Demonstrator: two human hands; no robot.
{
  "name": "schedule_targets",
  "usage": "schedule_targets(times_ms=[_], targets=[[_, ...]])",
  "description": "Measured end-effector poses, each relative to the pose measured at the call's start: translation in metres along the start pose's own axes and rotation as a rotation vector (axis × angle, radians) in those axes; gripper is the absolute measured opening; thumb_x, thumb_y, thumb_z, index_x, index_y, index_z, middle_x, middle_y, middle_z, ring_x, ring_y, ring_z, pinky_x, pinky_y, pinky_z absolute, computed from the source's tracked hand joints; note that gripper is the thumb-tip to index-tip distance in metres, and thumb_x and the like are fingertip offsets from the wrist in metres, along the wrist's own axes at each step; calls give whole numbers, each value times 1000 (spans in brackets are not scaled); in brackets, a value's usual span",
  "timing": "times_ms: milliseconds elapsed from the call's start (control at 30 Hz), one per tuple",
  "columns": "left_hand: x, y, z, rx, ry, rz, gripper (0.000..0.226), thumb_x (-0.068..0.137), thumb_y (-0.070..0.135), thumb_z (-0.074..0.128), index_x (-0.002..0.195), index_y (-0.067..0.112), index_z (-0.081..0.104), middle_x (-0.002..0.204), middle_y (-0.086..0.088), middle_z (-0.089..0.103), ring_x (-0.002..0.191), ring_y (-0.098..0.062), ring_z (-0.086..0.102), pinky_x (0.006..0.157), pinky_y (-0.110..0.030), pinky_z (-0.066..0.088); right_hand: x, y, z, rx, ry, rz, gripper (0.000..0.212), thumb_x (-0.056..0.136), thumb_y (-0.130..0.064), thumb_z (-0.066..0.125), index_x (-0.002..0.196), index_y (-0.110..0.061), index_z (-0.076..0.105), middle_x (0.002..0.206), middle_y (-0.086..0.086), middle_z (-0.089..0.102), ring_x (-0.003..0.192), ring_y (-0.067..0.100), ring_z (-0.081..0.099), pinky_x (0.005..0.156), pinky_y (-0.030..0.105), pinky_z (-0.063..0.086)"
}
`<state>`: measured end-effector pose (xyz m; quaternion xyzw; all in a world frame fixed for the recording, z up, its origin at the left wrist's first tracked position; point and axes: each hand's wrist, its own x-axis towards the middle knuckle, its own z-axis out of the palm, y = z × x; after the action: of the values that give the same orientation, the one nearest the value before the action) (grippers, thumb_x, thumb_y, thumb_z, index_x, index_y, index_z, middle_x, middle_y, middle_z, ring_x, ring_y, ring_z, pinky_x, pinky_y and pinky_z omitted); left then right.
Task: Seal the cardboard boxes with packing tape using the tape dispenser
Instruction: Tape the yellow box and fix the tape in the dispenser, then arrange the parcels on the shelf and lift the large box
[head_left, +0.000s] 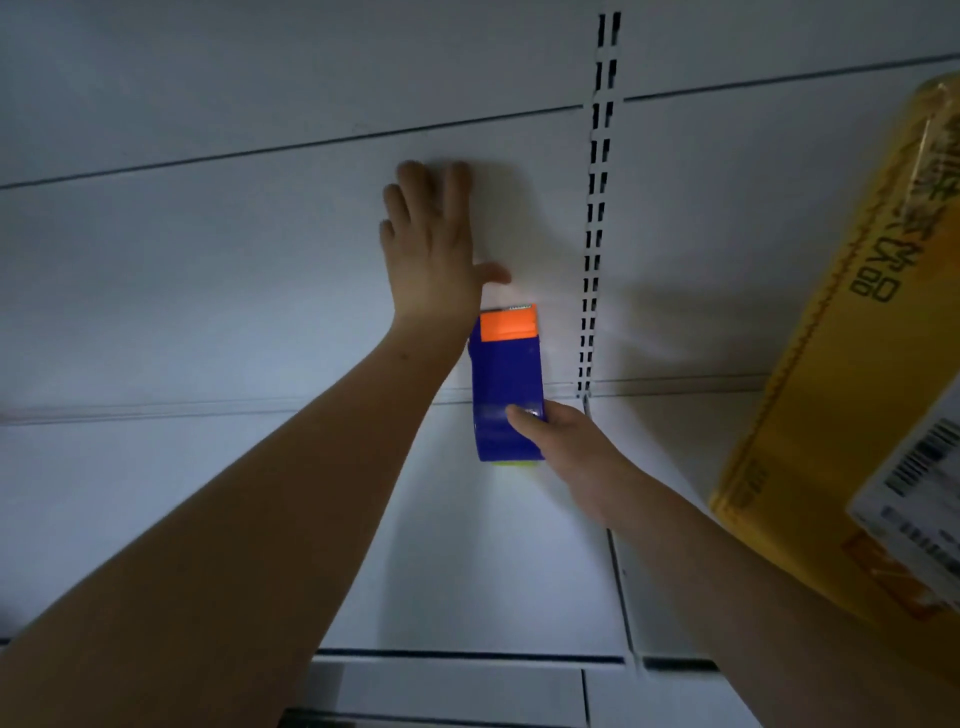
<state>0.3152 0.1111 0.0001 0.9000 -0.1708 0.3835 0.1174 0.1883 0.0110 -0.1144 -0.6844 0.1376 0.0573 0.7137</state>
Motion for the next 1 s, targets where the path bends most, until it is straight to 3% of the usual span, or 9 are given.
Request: schedule_targets(times_ms=[167, 300, 400, 500, 667, 733, 867, 933, 1000], targets=[[-5, -7, -2, -315, -79, -47, 62, 71, 23, 88, 120, 9, 52, 129, -16, 41, 111, -28, 51, 78, -34, 54, -7, -9, 4, -67, 52, -5, 21, 96, -37, 58, 104, -19, 63, 96, -2, 68, 83, 7, 63, 63, 17, 45], [-12, 4, -17, -333, -183, -108, 58, 76, 8, 80, 124, 10, 48, 133, -13, 37, 112, -28, 52, 83, -36, 54, -15, -14, 10, -223, 172, 22, 36, 94, -47, 57, 104, -13, 63, 89, -1, 65, 74, 9, 59, 56, 18, 40], [-27, 22, -41, -369, -296, -121, 58, 82, 13, 73, 132, 11, 44, 135, -14, 36, 118, -31, 46, 85, -38, 50, -38, -20, 9, -342, 229, -4, 39, 94, -46, 58, 102, -8, 59, 86, -2, 61, 78, 14, 57, 51, 10, 34], [-51, 37, -71, -482, -367, -204, 48, 88, 11, 63, 134, 11, 46, 133, -13, 43, 119, -27, 46, 85, -33, 45, -83, -47, 4, -390, 307, -52, 38, 99, -36, 53, 122, -5, 54, 109, 1, 59, 105, 18, 56, 80, 19, 40], [-72, 77, -140, -701, -534, -542, 33, 99, 14, 51, 131, 9, 53, 126, -11, 59, 115, -26, 57, 96, -30, 42, -196, -112, -18, -595, 396, -373, 36, 96, -6, 47, 131, -8, 54, 133, 7, 58, 125, 19, 51, 100, 3, 23], [-76, 107, -173, -785, -588, -578, 32, 101, 17, 50, 132, 11, 55, 126, -8, 60, 114, -22, 57, 98, -29, 43, -255, -145, -37, -711, 364, -465, 39, 93, -6, 43, 129, -11, 58, 132, 5, 60, 123, 16, 53, 105, 13, 33], [-74, 190, -244, -921, -581, -624, 36, 104, 23, 47, 136, 7, 52, 127, -9, 61, 118, -26, 57, 104, -37, 44, -342, -216, -105, -973, 495, -745, 34, 86, -14, 42, 108, -15, 67, 116, 1, 69, 104, 15, 57, 89, 32, 42], [-68, 237, -272, -990, -658, -636, 50, 104, 37, 45, 145, 9, 40, 136, 0, 56, 122, -16, 54, 101, -26, 42, -339, -237, -163, -1198, 640, -644, 35, 86, -22, 45, 113, -17, 66, 124, 2, 65, 113, 20, 55, 94, 36, 37], [-69, 279, -283, -1087, -735, -576, 64, 99, 48, 51, 150, 17, 27, 142, 9, 49, 127, -9, 50, 99, -17, 43, -321, -241, -226, -1298, 753, -291, 44, 92, -37, 46, 132, -20, 55, 144, 10, 50, 135, 32, 41, 109, 47, 28]])
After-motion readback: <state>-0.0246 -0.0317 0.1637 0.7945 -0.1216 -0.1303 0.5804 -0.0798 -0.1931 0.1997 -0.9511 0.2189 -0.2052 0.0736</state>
